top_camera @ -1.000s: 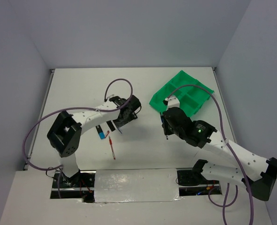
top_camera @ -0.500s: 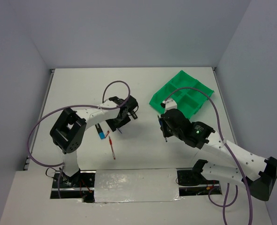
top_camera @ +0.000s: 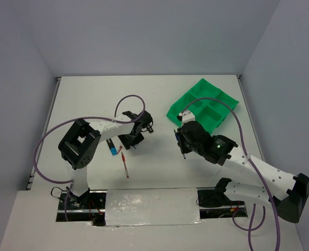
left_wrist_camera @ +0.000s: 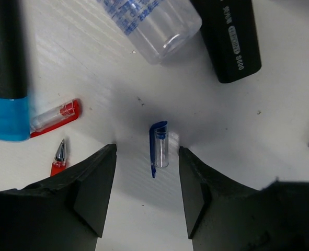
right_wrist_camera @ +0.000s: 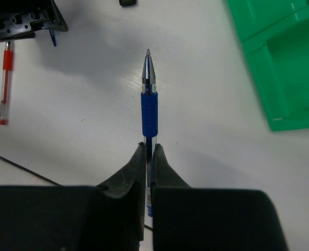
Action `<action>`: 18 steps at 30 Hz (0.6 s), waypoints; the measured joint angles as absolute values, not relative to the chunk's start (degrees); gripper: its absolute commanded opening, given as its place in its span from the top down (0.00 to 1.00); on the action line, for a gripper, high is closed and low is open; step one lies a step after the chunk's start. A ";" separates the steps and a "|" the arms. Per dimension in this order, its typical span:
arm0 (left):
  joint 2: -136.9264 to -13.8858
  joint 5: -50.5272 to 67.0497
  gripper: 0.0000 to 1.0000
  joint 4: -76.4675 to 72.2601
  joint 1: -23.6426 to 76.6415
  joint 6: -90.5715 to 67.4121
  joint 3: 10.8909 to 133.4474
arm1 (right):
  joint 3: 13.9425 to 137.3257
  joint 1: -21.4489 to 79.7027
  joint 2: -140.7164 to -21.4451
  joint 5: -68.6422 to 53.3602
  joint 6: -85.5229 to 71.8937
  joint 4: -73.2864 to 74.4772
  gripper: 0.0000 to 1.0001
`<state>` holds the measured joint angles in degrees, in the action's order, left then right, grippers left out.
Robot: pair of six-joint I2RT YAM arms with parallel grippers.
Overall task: Sort the stationery into containers
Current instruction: Close the pen cap on the pen.
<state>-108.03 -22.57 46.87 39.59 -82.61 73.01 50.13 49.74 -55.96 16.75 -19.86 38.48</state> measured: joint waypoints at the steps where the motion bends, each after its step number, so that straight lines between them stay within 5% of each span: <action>1: -108.05 -22.46 0.40 46.81 39.53 -82.65 72.66 | 50.13 49.74 -55.99 16.69 -19.81 38.46 1.00; 10: -107.15 -20.91 0.71 43.48 38.52 -82.50 70.59 | 50.13 49.74 -56.07 16.01 -19.59 38.19 1.00; 13: -106.39 -20.45 1.00 42.50 38.41 -82.11 69.69 | 50.13 49.74 -56.05 15.53 -19.38 38.15 1.00; 18: -104.20 -20.10 1.00 38.98 38.37 -80.14 66.65 | 48.66 49.74 -54.68 11.22 -18.68 35.81 1.00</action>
<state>-104.20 -20.10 38.98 38.37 -80.14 66.65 48.66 49.74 -54.68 11.22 -18.68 35.81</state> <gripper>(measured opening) 0.220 0.033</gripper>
